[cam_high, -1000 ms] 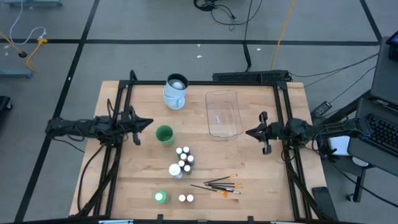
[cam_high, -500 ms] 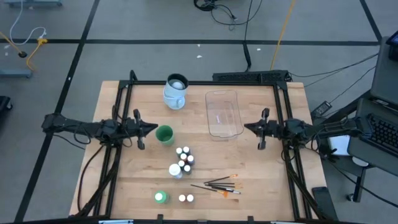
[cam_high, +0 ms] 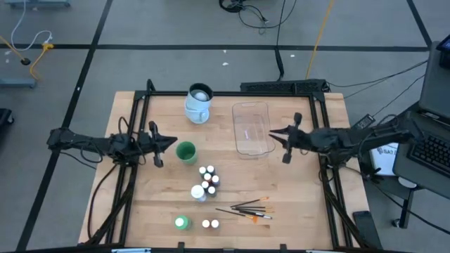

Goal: Pick & Place Paint Supplies
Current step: Put the gold paintbrush into the green cup

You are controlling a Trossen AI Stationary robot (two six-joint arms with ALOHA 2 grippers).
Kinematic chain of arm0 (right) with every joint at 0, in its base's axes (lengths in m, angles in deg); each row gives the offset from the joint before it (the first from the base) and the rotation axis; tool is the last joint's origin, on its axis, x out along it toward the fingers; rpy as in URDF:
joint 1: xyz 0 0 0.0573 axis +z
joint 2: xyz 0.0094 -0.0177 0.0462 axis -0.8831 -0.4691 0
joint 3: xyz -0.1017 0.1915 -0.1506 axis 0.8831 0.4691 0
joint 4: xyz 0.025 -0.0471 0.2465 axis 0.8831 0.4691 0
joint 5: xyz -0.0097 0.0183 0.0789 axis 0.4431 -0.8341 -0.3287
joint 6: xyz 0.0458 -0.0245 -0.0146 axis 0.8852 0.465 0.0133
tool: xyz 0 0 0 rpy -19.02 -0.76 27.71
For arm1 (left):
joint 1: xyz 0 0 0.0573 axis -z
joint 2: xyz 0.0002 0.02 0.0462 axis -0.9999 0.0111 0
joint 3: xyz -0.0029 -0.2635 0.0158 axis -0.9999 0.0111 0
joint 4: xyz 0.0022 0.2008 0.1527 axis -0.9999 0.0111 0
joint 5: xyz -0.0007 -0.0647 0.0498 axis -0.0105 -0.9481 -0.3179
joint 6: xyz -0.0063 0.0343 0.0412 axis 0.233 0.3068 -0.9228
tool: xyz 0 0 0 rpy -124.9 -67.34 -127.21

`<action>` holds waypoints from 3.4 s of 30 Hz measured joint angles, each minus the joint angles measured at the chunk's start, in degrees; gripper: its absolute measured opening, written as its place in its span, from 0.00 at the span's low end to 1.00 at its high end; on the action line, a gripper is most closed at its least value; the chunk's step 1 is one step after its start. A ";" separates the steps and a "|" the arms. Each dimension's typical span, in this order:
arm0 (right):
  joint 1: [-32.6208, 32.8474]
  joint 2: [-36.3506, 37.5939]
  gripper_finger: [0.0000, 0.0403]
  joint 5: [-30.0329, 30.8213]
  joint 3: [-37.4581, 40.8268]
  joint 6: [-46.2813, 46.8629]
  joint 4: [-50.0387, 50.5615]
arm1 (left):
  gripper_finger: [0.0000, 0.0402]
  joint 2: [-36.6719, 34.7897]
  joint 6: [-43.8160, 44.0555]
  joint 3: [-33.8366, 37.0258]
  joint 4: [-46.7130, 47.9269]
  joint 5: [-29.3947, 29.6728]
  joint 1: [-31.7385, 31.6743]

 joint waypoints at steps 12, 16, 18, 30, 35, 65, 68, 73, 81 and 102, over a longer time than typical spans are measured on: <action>15.21 -17.05 0.43 -3.84 -18.17 26.53 30.40 | 0.05 -0.04 -4.66 0.00 0.06 3.65 0.00; 17.66 -22.29 0.48 -6.61 -18.17 30.19 34.17 | 0.05 -0.06 -4.87 0.00 -0.11 3.81 0.00; 18.07 -25.40 0.50 -6.63 -18.17 32.48 36.13 | 0.05 -0.04 -4.87 0.00 -0.12 4.03 0.00; 20.29 -41.68 0.57 -16.09 -18.16 33.23 34.33 | 0.05 -0.06 -7.02 -0.02 -0.75 9.10 0.00; 20.02 -45.50 0.57 -23.00 -18.15 32.68 31.16 | 0.05 -0.06 -7.57 -0.02 -0.82 9.57 0.00; 21.20 -55.96 0.43 -26.04 -18.26 31.79 21.97 | 0.05 -0.07 -15.26 -0.04 -4.04 9.57 0.00; 21.18 -56.00 0.37 -26.95 -18.26 31.49 21.82 | 0.05 -0.07 -15.27 -0.04 -4.01 9.57 0.00; 21.08 -56.04 0.29 -27.53 -18.21 31.05 21.76 | 0.05 -0.07 -15.25 -0.04 -3.99 9.59 0.00; 21.09 -56.09 0.18 -27.65 -18.09 31.06 20.97 | 0.05 -0.07 -15.23 -0.04 -3.97 9.60 0.00; 20.24 -50.66 0.00 -19.83 -15.48 33.19 19.96 | 0.05 -0.05 -15.69 -0.04 -4.16 9.62 0.00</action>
